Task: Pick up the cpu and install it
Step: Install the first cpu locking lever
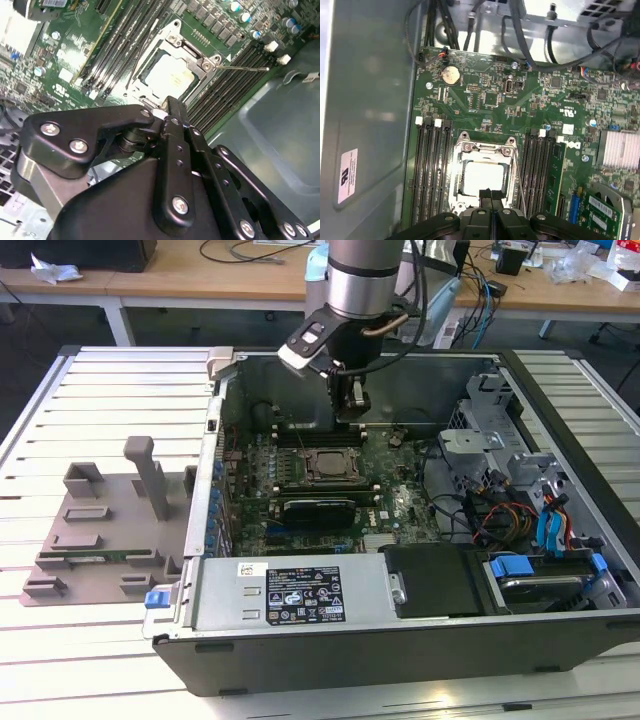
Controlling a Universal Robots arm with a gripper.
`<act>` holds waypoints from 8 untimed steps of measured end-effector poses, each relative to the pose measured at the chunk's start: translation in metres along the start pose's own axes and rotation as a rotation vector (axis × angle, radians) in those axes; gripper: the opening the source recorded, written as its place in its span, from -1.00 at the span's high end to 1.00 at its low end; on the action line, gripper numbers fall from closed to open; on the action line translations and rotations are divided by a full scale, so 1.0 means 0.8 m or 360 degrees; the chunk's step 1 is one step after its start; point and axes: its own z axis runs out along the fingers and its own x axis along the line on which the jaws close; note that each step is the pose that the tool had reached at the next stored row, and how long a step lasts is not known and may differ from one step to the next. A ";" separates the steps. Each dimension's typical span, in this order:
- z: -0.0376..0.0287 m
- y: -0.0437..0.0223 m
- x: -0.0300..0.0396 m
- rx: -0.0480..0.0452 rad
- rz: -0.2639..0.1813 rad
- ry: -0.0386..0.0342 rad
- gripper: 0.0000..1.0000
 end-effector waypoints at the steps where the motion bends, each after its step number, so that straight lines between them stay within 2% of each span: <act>1: 0.0000 0.0000 0.0000 -0.0004 -0.0082 -0.0003 0.79; 6: 0.0000 0.0000 0.0000 -0.0010 -0.0234 -0.0008 0.79; 8: 0.0000 0.0000 0.0000 -0.0012 -0.0273 -0.0009 0.79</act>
